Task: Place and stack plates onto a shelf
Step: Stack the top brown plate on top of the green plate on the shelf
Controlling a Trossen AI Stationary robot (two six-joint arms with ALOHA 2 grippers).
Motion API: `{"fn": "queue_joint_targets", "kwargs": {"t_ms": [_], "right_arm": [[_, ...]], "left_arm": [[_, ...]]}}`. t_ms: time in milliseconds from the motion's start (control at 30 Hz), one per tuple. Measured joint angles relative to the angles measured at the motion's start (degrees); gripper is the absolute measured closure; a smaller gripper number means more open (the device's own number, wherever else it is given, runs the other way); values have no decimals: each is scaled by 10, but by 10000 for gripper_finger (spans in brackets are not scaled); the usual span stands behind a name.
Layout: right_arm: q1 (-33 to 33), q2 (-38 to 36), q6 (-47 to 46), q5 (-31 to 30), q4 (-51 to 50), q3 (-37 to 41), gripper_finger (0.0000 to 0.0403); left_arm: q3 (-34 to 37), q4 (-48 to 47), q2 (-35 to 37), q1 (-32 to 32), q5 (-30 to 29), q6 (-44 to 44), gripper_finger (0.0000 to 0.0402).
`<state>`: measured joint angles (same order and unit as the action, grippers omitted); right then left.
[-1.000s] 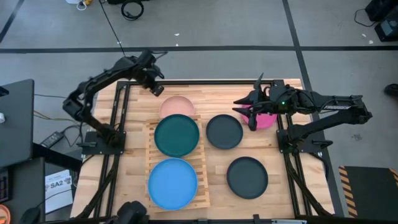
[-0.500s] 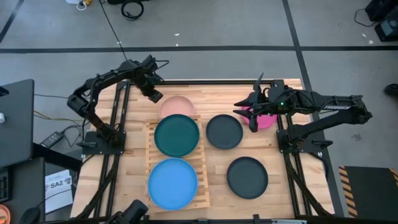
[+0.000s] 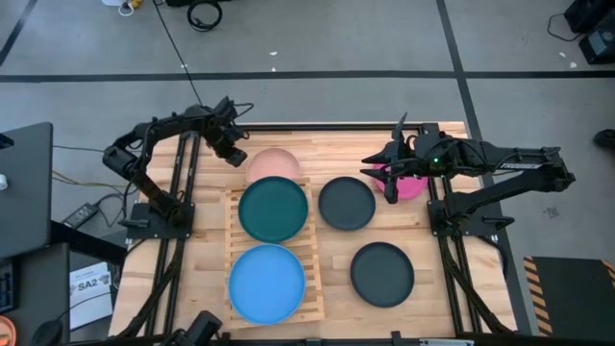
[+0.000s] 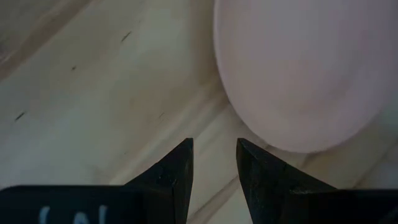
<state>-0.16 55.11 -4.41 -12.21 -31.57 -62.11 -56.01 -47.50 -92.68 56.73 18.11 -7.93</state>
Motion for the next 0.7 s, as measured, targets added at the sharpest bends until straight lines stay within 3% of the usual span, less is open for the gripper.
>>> {"fn": "queue_joint_targets", "kwargs": {"t_ms": [367,700], "right_arm": [[0,0,1,-1,0,0,271],[0,0,1,-1,0,0,271]], "left_arm": [[21,91,0,-1,14,44,274],[21,105,-13,-18,10,59,274]]}}
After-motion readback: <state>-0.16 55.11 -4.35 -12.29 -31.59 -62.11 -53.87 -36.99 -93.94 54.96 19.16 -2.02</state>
